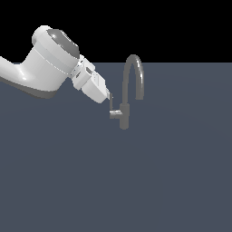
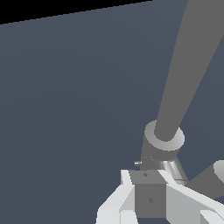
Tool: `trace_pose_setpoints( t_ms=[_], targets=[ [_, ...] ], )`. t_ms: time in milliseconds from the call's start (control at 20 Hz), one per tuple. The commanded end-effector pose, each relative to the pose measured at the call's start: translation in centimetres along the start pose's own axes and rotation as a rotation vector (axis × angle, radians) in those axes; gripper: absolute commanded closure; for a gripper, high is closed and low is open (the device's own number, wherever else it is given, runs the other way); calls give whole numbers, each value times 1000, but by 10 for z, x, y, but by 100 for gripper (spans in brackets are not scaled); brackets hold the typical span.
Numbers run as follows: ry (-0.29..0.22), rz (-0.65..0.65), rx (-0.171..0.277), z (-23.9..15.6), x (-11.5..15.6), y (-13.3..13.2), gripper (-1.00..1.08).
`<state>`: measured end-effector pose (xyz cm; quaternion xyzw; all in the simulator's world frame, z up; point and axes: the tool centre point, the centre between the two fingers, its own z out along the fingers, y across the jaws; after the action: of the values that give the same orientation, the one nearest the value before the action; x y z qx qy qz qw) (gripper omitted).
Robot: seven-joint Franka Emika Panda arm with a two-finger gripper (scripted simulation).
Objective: Turn on the faucet by rotating a designated handle.
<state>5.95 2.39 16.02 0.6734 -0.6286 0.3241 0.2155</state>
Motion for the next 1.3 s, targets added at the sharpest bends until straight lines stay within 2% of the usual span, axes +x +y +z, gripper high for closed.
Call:
trace_pose_setpoints(
  t_ms=[0,550,650,1250],
  targets=[
    [0,0,0,-2,1,6,108],
    [0,0,0,-9,11,39,108],
    [-3,-8,6,-8,5,34,108],
    [-1,-2,2,1,2,74,108]
  ],
)
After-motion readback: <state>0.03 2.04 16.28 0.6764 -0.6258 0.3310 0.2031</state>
